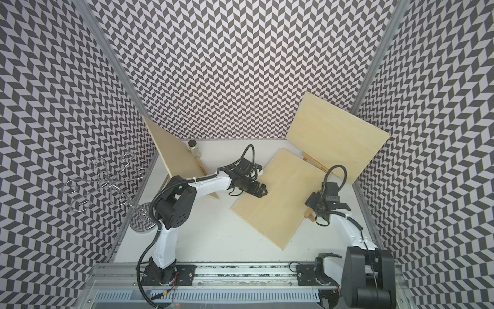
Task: Assemble the easel
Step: Pick up the drawing board from the center of the board.
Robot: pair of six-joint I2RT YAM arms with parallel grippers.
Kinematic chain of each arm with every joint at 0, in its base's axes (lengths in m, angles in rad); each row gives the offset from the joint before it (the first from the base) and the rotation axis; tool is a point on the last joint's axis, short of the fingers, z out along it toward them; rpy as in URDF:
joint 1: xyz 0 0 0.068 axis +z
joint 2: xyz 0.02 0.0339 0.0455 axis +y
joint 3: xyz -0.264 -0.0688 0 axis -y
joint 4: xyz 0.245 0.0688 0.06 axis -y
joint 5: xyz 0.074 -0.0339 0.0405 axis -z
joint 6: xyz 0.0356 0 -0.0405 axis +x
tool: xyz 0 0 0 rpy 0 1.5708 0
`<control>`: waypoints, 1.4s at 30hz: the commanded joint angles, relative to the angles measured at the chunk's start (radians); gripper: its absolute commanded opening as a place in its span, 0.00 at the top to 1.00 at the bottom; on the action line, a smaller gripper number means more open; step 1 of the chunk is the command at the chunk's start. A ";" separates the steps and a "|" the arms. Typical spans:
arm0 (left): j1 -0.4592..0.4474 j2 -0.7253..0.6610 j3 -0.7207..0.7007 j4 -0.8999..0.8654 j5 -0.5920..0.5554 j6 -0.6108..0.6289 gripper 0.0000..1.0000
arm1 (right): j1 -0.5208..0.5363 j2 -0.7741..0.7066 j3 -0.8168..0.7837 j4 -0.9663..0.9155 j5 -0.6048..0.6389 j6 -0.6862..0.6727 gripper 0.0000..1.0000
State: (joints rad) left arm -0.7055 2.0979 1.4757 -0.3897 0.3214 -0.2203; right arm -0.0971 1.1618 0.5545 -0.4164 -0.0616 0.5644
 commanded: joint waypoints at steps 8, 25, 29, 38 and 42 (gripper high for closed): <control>-0.017 -0.138 -0.085 0.094 0.221 0.000 0.22 | -0.006 0.022 -0.012 0.057 -0.039 -0.019 0.26; -0.089 -0.294 -0.025 0.059 0.505 0.085 0.33 | 0.029 -0.018 -0.068 0.110 -0.094 0.007 0.27; -0.092 -0.303 -0.026 0.068 0.543 0.085 0.45 | 0.056 -0.037 -0.055 0.114 -0.069 0.013 0.27; -0.100 -0.281 0.029 -0.010 0.440 0.063 0.96 | 0.127 -0.094 -0.012 0.090 0.027 0.018 0.27; -0.098 -0.326 0.044 -0.029 0.320 0.028 1.00 | 0.129 -0.134 -0.021 0.115 0.000 -0.002 0.27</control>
State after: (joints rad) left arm -0.7441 1.8362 1.4712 -0.5602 0.7685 -0.4583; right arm 0.0082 1.0489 0.5285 -0.3515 0.0101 0.5785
